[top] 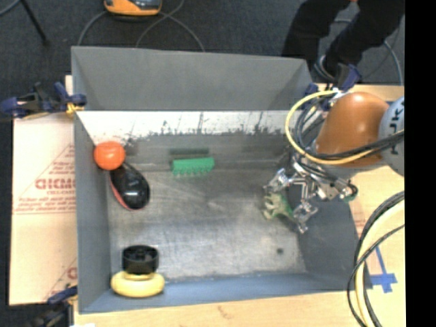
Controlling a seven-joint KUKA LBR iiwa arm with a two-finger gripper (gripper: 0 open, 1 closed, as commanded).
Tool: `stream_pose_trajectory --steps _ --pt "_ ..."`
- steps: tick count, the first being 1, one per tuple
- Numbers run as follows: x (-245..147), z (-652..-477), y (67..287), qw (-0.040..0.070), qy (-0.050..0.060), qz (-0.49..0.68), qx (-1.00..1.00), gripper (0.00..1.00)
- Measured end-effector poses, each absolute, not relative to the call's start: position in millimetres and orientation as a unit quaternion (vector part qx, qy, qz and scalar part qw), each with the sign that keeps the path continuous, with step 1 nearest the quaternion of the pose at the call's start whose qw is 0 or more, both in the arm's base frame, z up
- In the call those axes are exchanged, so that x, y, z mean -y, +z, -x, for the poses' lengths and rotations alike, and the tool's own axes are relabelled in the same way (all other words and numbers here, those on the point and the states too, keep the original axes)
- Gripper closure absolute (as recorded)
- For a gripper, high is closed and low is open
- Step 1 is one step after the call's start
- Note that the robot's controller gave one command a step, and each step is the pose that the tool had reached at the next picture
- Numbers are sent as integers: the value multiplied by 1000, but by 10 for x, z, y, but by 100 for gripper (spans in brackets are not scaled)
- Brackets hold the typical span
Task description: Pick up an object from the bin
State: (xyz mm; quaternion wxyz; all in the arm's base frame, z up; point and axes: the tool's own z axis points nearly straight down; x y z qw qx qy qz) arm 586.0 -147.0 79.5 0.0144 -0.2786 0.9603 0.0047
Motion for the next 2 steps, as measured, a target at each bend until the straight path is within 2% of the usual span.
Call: stream_pose_trajectory --steps 1,2 --pt "1390 -5921 778 0 10 342 -940 100" --pt "1454 -6100 2703 2 -1 343 -939 100"
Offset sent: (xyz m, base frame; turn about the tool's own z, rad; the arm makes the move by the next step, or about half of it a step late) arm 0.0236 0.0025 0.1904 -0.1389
